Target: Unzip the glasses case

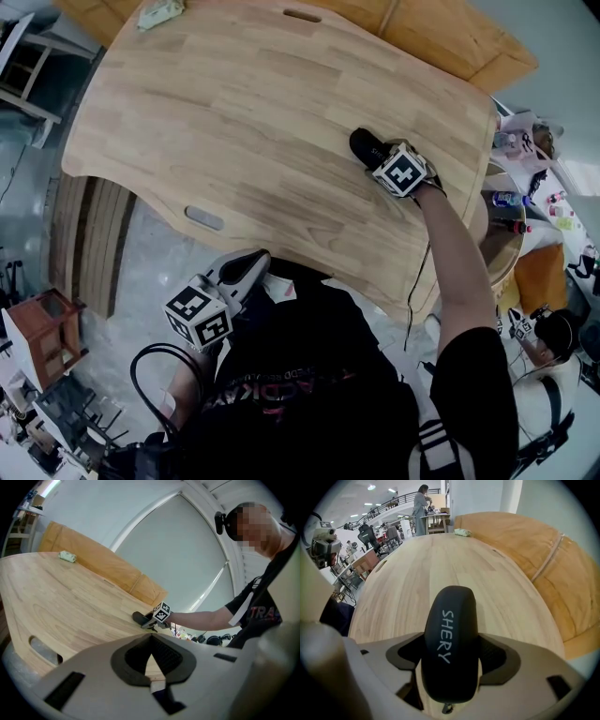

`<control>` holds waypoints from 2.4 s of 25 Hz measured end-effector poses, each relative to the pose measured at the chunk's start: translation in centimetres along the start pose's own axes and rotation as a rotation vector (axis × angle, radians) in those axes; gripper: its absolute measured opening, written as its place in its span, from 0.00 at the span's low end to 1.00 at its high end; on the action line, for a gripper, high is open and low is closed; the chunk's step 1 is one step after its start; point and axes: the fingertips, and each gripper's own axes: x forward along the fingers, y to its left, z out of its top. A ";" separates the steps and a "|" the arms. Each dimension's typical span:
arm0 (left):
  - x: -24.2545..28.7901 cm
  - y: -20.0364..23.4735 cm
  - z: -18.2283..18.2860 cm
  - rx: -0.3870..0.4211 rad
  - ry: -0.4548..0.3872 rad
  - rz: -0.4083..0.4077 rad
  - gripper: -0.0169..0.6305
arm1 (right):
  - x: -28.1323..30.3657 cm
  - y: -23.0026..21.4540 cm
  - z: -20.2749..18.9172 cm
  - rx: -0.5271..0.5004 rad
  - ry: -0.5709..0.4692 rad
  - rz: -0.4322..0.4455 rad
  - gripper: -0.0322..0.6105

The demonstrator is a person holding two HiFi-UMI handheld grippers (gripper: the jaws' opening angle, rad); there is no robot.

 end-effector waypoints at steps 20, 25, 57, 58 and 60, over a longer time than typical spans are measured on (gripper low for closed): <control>0.4 -0.8 2.1 0.121 -0.002 -0.046 0.04 | -10.6 6.9 4.1 -0.604 -0.159 0.033 0.61; -0.3 -1.1 2.4 0.208 0.027 -0.088 0.04 | -13.7 10.7 4.8 -0.771 -0.175 0.051 0.61; -7.4 -2.7 2.3 0.965 0.420 -0.716 0.19 | -22.1 29.8 14.0 -1.152 -0.159 -0.054 0.61; -7.6 -2.6 2.2 0.978 0.430 -0.725 0.18 | -22.1 30.0 14.2 -1.152 -0.155 -0.056 0.60; -8.0 -2.4 2.2 1.002 0.449 -0.733 0.18 | -22.0 30.2 14.5 -1.150 -0.148 -0.059 0.60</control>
